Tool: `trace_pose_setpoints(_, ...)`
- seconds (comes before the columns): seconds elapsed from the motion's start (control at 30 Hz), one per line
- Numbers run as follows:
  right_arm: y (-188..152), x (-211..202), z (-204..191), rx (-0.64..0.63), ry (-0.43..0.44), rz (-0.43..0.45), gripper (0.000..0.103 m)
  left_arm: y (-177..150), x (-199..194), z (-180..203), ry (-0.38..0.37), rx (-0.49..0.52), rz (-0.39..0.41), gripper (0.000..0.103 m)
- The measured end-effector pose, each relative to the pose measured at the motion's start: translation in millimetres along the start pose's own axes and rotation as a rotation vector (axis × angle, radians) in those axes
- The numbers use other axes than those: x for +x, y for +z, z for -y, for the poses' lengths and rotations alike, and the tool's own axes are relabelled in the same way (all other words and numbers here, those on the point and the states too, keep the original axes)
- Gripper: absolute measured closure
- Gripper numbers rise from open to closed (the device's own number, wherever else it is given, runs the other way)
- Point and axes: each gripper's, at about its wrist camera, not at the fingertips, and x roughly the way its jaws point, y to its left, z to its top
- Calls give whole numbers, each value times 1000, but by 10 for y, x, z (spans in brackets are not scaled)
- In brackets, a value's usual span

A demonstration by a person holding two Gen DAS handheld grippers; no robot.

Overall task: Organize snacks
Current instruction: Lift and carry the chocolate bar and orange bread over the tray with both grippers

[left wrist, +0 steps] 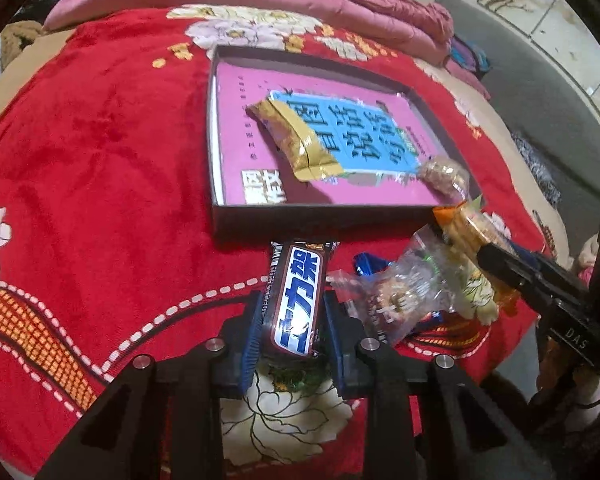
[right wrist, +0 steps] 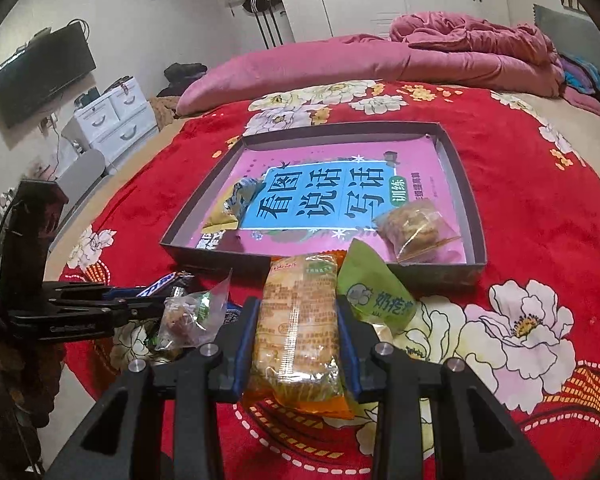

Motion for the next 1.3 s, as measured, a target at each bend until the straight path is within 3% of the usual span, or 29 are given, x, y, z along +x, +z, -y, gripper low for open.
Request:
trace_pose_setpoints(0.2,61,-106,-42,8,29,25,66,85,-248,-57,16,-81,62,74)
trace_pose_setpoints(0.5,136,-196,-132,-13,36,49,66,198,-527,-35,36,-97,146,74)
trace_pose_setpoints(0.77,243,-284,-236,-34,31,91,66,276,-651,66,2,-115,181,74)
trace_pose_setpoints(1.3,369,-311,-268,-53,23,116,66,503,-665,533,3,-18,229,74)
